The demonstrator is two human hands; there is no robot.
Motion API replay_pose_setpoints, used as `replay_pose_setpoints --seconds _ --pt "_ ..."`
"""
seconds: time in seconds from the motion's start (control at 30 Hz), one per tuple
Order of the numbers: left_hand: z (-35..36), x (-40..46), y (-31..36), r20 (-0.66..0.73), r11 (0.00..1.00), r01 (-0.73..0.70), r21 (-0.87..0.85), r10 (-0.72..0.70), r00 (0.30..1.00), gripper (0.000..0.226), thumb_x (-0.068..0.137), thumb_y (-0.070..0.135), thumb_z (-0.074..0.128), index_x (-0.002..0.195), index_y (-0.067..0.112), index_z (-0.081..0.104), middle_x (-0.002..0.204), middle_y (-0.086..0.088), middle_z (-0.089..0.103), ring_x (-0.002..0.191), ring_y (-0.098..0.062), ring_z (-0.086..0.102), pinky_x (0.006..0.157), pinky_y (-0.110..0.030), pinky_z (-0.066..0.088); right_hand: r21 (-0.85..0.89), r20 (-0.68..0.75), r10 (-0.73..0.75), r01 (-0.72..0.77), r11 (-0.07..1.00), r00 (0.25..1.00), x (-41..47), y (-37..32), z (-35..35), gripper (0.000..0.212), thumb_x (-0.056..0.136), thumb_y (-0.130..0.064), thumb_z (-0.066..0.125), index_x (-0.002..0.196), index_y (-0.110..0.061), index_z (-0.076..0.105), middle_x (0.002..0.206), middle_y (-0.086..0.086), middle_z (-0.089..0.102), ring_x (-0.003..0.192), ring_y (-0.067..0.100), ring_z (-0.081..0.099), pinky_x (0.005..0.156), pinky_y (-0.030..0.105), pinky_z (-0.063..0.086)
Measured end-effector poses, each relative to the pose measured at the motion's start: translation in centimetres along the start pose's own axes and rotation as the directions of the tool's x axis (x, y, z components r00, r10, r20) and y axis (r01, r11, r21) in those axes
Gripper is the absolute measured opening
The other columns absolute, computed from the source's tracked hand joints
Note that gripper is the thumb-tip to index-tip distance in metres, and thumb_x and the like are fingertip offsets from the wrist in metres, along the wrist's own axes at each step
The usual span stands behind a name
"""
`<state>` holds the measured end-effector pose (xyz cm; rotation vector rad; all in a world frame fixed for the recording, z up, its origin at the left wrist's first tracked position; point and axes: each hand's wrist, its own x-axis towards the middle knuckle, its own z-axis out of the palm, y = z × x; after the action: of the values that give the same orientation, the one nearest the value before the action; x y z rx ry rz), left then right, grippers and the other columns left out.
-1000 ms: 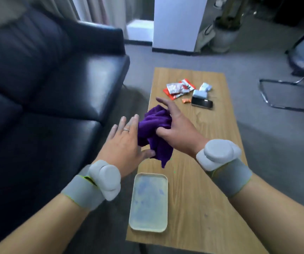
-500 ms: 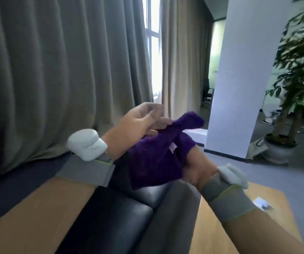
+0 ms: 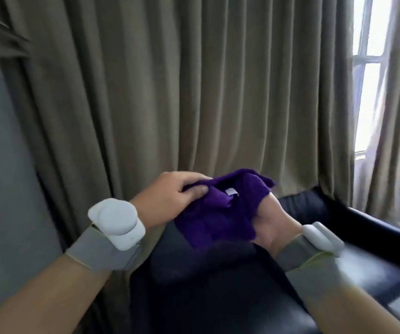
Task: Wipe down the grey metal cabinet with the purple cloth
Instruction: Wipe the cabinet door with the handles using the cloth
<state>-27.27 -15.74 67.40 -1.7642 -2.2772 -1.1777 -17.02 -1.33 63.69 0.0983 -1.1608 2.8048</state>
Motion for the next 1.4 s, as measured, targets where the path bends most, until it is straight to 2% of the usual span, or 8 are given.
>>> replay_pose_setpoints --seconds 0.17,0.37,0.53,0.67,0.83,1.03,1.3,1.4 --pt "-6.0 -8.5 -0.6 0.142 0.982 0.166 0.092 -0.178 0.974 0.094 0.064 0.043 0.084 0.141 0.047 0.03 0.143 0.031 0.035 0.128 0.018 0.031 0.106 -0.007 0.026 0.023 -0.001 -0.008 0.008 1.0 1.0 2.2 3.6 4.5 0.034 0.094 -0.027 0.046 0.11 -0.001 0.06 0.107 0.019 0.065 0.094 0.029 0.064 0.091 0.037 0.051" --pt "-10.6 -15.9 -0.5 0.012 0.761 0.126 0.636 -0.173 0.985 0.075 0.078 0.058 0.067 0.143 0.047 0.032 0.154 0.025 0.0 0.141 0.007 0.004 0.114 -0.014 0.009 0.007 0.109 0.059 -0.06 0.998 0.992 5.0 8.9 11.1 0.054 0.097 -0.046 0.045 0.108 -0.001 0.072 0.113 0.021 0.069 0.093 0.034 0.071 0.077 0.049 0.058" --pt "-16.1 -21.9 -0.4 -0.389 0.836 0.39 0.386 -0.237 0.89 0.077 0.063 0.083 0.055 0.129 0.045 0.043 0.13 0.03 0.044 0.122 0.008 0.041 0.095 -0.006 0.03 0.01 0.269 0.096 -0.102 0.995 0.958 7.6 15.6 18.4 0.048 0.096 -0.045 0.047 0.104 -0.004 0.071 0.098 0.019 0.071 0.084 0.033 0.07 0.071 0.043 0.058" --pt "-18.5 -25.2 -0.8 -0.362 0.932 0.329 0.152 -0.257 0.896 0.084 0.059 0.067 0.075 0.13 0.049 0.034 0.127 0.018 0.054 0.119 0.0 0.051 0.098 -0.031 0.046 -0.097 0.341 0.145 -0.119 0.988 0.929 8.9 22.0 25.0 0.04 0.093 -0.042 0.051 0.086 -0.012 0.076 0.088 0.011 0.074 0.078 0.023 0.073 0.065 0.034 0.058" --pt "-26.4 -32.6 -5.5 -0.612 0.916 0.363 -0.168 -0.386 0.69 0.009 0.094 0.028 0.058 0.098 0.02 0.06 0.09 -0.003 0.069 0.083 -0.014 0.064 0.079 -0.04 0.057 -0.312 0.287 0.156 -0.062 0.948 0.945 11.6 29.9 32.5 0.04 0.073 -0.033 0.069 0.108 -0.013 0.07 0.109 0.011 0.072 0.103 0.03 0.067 0.089 0.047 0.055" --pt "-35.2 -41.3 -11.9 -0.411 0.495 -0.003 -0.869 -0.72 0.559 0.026 0.096 0.021 0.042 0.096 0.012 0.067 0.1 -0.013 0.073 0.083 -0.027 0.067 0.067 -0.038 0.053 -0.405 0.21 0.187 -0.089 0.91 0.96 16.1 37.3 40.4 0.044 0.074 -0.042 0.074 0.114 -0.026 0.065 0.106 0.004 0.071 0.104 0.03 0.063 0.079 0.051 0.056" --pt "-41.0 -49.9 -17.7 -0.648 0.736 0.32 -0.596 -0.677 0.348 0.017 0.091 0.008 0.052 0.103 0.016 0.061 0.095 -0.005 0.063 0.085 -0.014 0.062 0.076 -0.034 0.052 -0.571 0.105 -0.2 0.224 0.79 0.974 21.4 44.0 48.2 0.038 0.083 -0.012 0.071 0.116 -0.02 0.053 0.103 0.009 0.066 0.079 0.019 0.066 0.065 0.032 0.054" --pt "-43.7 -51.8 -18.2 -0.694 0.832 0.282 -0.478 -0.554 0.459 0.047 0.085 0.045 0.066 0.123 0.024 0.049 0.116 0.006 0.059 0.107 -0.006 0.057 0.097 -0.034 0.046 -0.717 0.231 -0.171 0.286 0.636 0.958 23.1 46.5 50.4 0.041 0.08 -0.017 0.075 0.112 -0.026 0.051 0.1 0.004 0.068 0.085 0.021 0.069 0.076 0.038 0.058"
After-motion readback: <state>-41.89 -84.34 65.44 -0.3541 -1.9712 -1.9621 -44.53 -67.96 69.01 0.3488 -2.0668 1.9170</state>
